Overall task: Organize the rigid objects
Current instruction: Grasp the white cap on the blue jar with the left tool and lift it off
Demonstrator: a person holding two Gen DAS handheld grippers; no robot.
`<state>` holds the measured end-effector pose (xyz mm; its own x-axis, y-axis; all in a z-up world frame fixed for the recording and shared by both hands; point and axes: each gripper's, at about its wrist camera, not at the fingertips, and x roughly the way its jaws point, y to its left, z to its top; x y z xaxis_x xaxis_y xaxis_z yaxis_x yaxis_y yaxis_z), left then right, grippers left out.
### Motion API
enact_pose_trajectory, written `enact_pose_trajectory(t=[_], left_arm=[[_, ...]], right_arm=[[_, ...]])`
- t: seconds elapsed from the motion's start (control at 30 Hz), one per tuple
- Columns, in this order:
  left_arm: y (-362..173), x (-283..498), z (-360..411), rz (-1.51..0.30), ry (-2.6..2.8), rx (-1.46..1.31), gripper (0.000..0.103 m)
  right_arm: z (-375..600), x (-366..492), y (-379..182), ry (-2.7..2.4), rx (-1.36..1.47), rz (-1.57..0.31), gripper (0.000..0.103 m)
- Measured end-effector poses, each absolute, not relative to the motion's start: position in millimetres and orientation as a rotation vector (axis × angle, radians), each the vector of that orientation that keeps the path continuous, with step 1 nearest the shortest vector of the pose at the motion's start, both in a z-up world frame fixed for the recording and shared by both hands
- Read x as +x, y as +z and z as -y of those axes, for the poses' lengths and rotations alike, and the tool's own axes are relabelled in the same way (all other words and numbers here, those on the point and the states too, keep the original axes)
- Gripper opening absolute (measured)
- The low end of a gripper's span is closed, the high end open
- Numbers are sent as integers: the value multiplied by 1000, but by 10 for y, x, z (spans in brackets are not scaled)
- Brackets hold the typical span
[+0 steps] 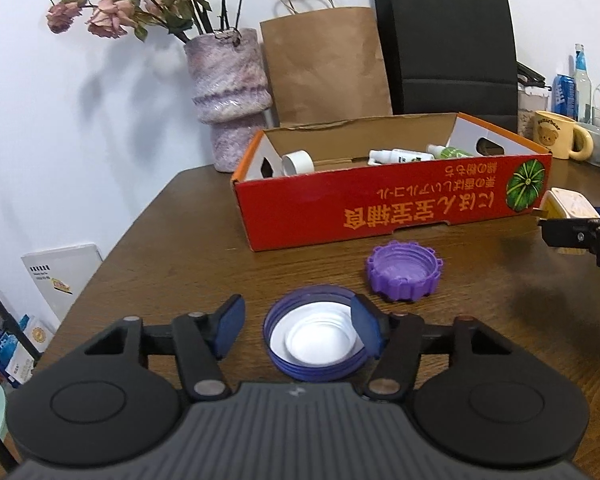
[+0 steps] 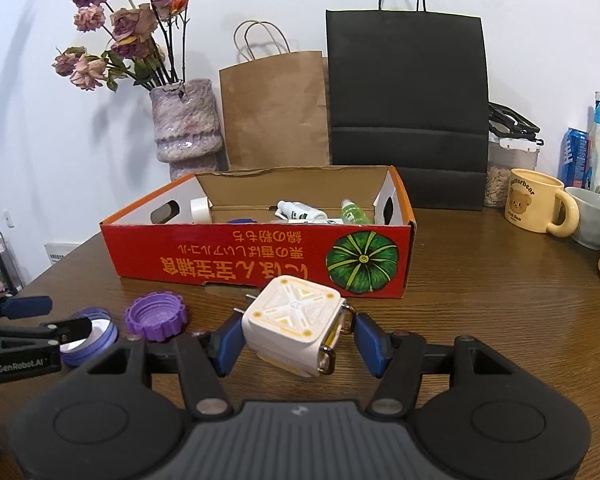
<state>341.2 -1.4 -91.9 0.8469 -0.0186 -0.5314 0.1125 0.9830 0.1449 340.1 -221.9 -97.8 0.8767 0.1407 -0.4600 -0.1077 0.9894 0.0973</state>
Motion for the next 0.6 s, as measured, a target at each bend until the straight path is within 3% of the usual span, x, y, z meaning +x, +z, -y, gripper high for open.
enact_pose_trajectory(t=[0.4,0.53,0.6], left_arm=[[-955,3480,23,-599,-110,156,47],[-983,3529,9,-628,-118,141,29],[-980,3529,5,-628,-125,134,15]], right_arm=[[2199,3396,-985,134,71,-489,59],[2196,3388,-982,138,73,-486,59],[2197,3391,-983,140,73,-488,59]])
